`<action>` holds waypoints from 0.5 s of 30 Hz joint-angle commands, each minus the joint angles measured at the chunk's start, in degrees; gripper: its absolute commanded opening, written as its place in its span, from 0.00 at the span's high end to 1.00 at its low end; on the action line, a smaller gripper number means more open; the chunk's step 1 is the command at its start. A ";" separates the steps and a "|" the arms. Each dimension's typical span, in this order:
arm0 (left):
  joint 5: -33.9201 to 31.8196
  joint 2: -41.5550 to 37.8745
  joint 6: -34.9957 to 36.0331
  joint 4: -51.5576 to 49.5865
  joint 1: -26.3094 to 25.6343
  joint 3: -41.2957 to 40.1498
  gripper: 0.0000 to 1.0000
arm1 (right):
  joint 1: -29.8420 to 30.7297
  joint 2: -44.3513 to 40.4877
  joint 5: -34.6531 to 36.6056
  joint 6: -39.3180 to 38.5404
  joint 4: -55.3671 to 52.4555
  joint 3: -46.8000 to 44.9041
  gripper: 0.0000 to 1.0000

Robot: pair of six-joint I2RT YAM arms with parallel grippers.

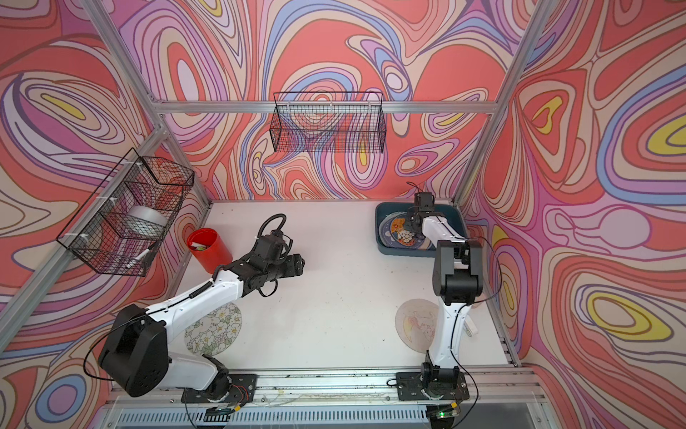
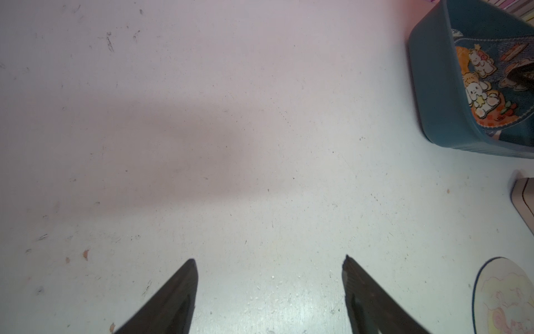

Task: Put the coasters into the storage box
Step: Place the coaster in the storage box.

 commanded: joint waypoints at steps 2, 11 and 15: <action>-3.32 0.16 -1.22 -5.65 1.21 1.59 0.20 | 0.18 1.12 3.83 0.04 -3.19 1.00 0.58; -5.99 -1.33 -7.17 -11.40 4.76 -0.86 0.19 | 0.15 -5.39 8.11 0.65 -2.84 -2.37 0.23; -6.82 -2.35 -8.07 -14.38 6.13 -1.29 0.19 | 0.19 -8.55 9.08 -0.11 -4.29 -2.78 0.22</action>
